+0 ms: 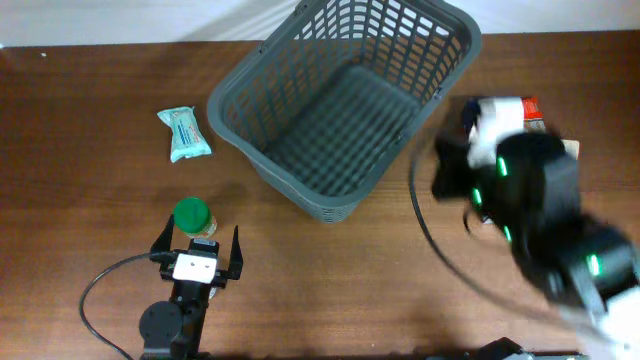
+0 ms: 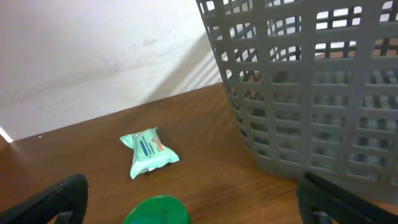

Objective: Pack container

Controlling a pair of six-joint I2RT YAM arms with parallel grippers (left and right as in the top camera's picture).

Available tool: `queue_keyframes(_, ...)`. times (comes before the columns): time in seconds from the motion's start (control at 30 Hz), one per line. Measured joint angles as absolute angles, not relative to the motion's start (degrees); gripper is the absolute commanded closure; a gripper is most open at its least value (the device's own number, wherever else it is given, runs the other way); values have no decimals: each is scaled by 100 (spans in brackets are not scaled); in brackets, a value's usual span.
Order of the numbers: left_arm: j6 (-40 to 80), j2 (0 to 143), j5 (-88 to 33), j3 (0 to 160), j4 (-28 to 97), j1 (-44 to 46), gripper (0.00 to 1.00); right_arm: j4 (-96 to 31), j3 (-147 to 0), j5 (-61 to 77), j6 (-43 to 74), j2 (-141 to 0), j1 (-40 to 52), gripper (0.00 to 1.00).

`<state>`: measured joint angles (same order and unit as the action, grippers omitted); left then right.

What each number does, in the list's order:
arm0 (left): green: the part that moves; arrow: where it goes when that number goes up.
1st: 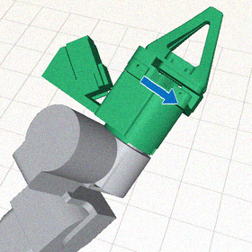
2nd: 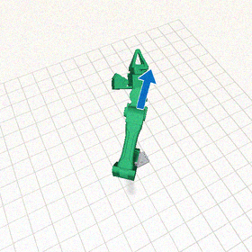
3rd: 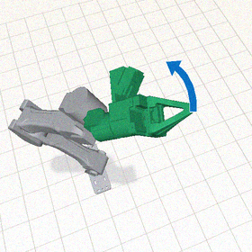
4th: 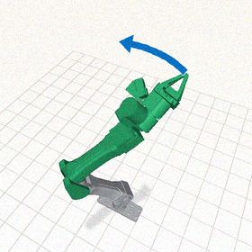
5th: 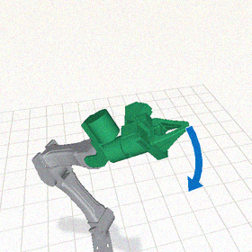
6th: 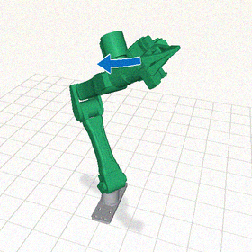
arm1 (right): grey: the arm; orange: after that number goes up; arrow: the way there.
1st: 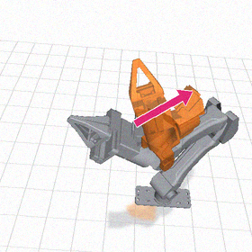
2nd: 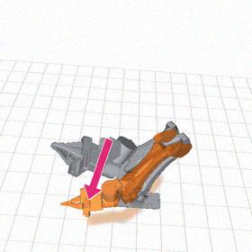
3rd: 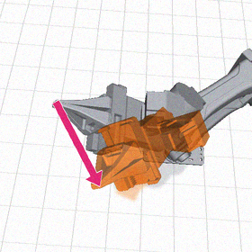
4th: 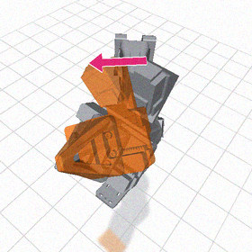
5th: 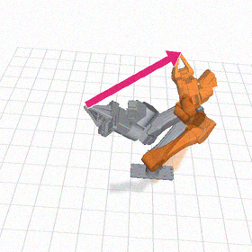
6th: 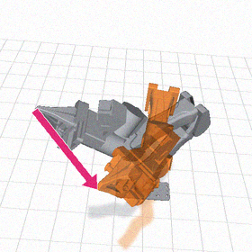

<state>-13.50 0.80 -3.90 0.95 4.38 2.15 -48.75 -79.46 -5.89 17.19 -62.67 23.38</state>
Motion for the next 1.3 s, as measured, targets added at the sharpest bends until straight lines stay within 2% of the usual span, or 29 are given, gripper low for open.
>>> queue_keyframes(0.2, -1350, 80, -377, 95, 434, 215, 1, -5411, -10261, -991, 1087, -8340, 2102, 96)
queue_keyframes(0.37, -1323, 78, -478, 95, 148, 215, 1, -5653, -11244, -1074, 854, -9343, 1833, 96)
queue_keyframes(0.53, -482, 80, -1076, 97, 180, 215, 1, -5669, -11491, -1092, 714, -9631, 1647, 96)
queue_keyframes(0.7, 62, 357, -2012, 434, 921, 215, 1, -5662, -11550, -1020, 672, -9638, 1472, 96)
queue_keyframes(0.97, 34, 1551, -2499, 3065, 2714, 342, 1, -5662, -11572, -784, 620, -9638, 1352, 96)
queue_keyframes(1.17, -174, 2622, -2580, 4663, 3992, 1063, 1, -5666, -11572, -657, 600, -9638, 1354, 96)
queue_keyframes(1.3, -287, 3146, -2545, 5022, 4165, 1944, 1, -5699, -11572, -611, 602, -9638, 1354, 96)
